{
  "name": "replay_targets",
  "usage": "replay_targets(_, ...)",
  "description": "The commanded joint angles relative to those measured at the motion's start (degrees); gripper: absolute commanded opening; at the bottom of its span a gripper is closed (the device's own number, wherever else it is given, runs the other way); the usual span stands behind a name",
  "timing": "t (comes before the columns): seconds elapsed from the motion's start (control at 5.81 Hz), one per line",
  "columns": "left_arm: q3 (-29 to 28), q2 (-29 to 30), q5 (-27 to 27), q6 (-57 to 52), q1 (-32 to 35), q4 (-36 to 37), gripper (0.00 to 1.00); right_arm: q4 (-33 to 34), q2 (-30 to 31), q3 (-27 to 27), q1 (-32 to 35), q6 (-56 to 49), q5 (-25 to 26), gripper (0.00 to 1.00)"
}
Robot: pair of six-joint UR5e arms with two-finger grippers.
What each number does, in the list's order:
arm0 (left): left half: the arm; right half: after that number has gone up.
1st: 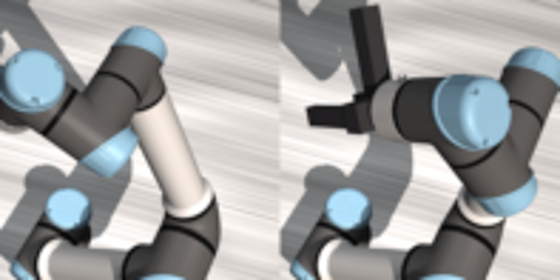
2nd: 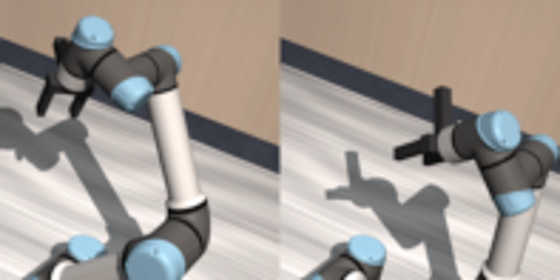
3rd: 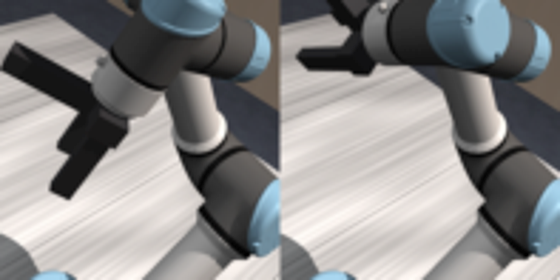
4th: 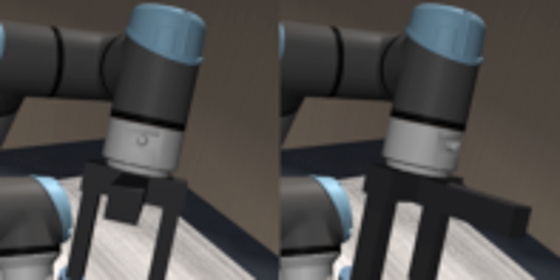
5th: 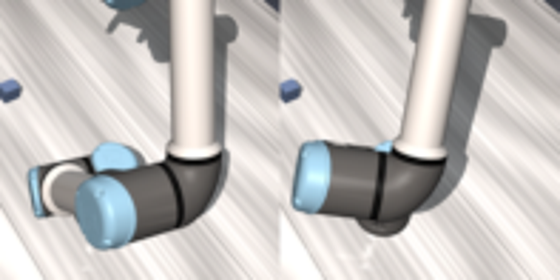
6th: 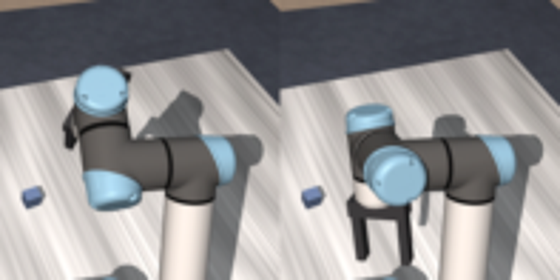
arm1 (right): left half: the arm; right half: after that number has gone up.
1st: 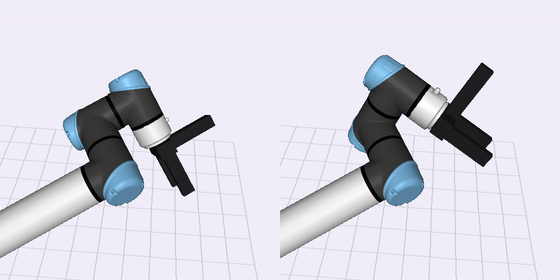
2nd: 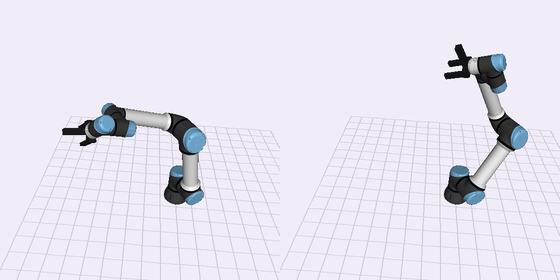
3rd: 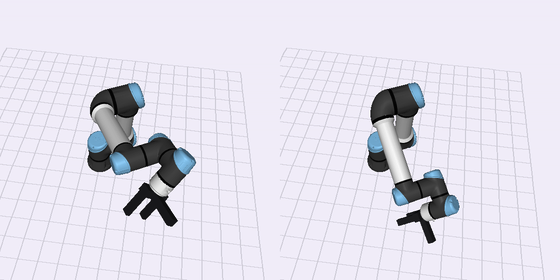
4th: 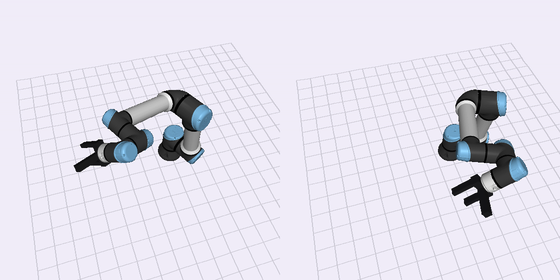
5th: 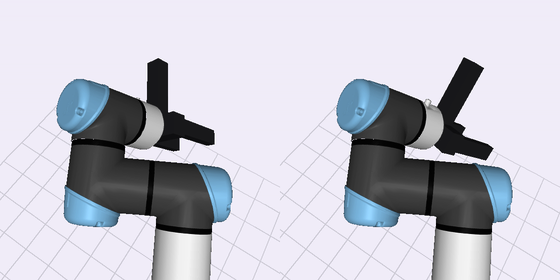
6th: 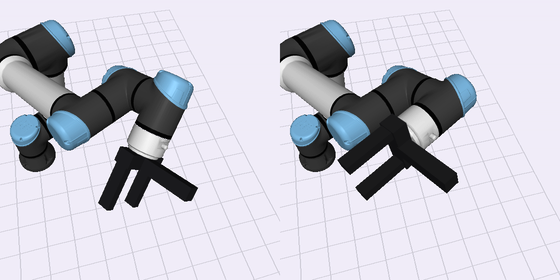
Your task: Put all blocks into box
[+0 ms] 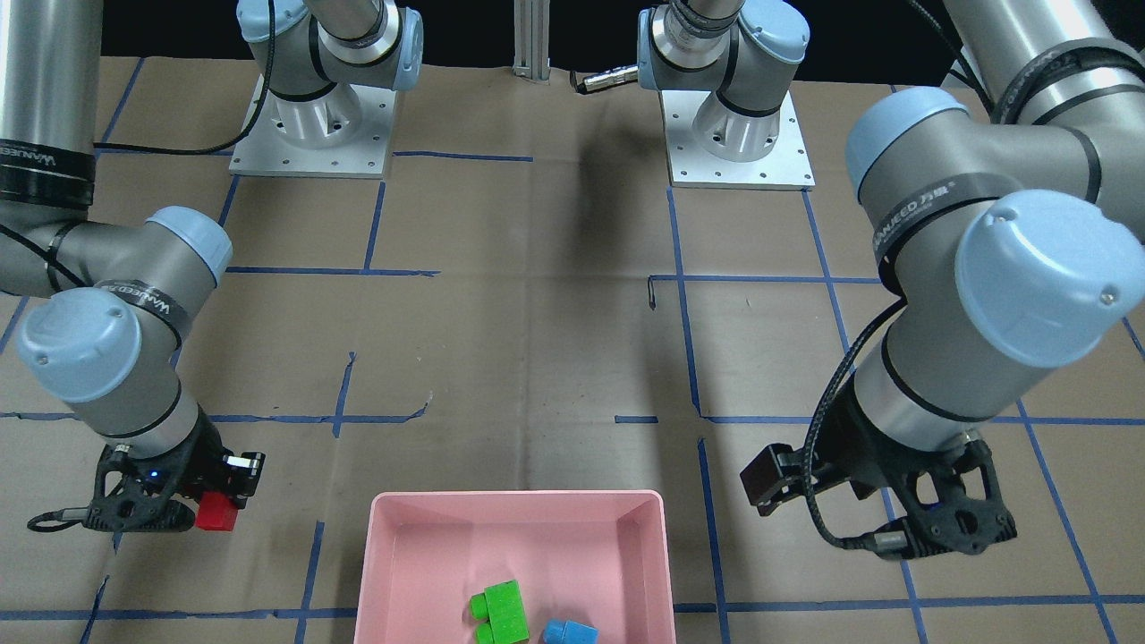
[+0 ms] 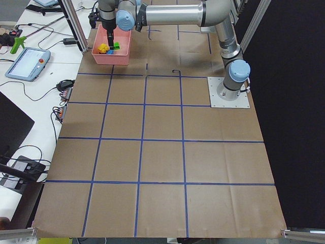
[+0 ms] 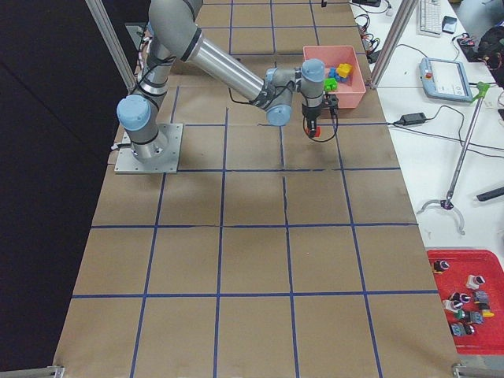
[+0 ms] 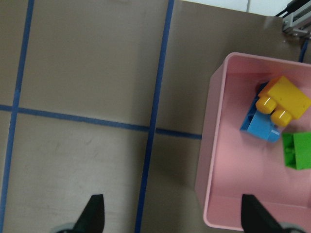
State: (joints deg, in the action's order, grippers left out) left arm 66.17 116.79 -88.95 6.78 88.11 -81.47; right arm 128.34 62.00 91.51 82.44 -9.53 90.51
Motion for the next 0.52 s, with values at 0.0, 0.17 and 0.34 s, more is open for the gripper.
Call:
replay_targets(0.0,10.50,-8.99,0.00,-3.17,-1.01,-1.75,1.00,-10.71,-0.30,-14.62,5.32,-3.12,-0.68,0.09)
replay_targets(0.17,14.73,-13.21,-0.43,-3.87,-0.58,-2.37,1.00,-10.66,-0.82,-17.39,10.49,-3.22,-0.51,0.07)
replay_targets(0.34,16.86,-17.17,-0.43,-3.88,-0.58,-4.73,1.00,-9.44,-4.05,-18.55,15.24,-2.52,-2.77,0.06)
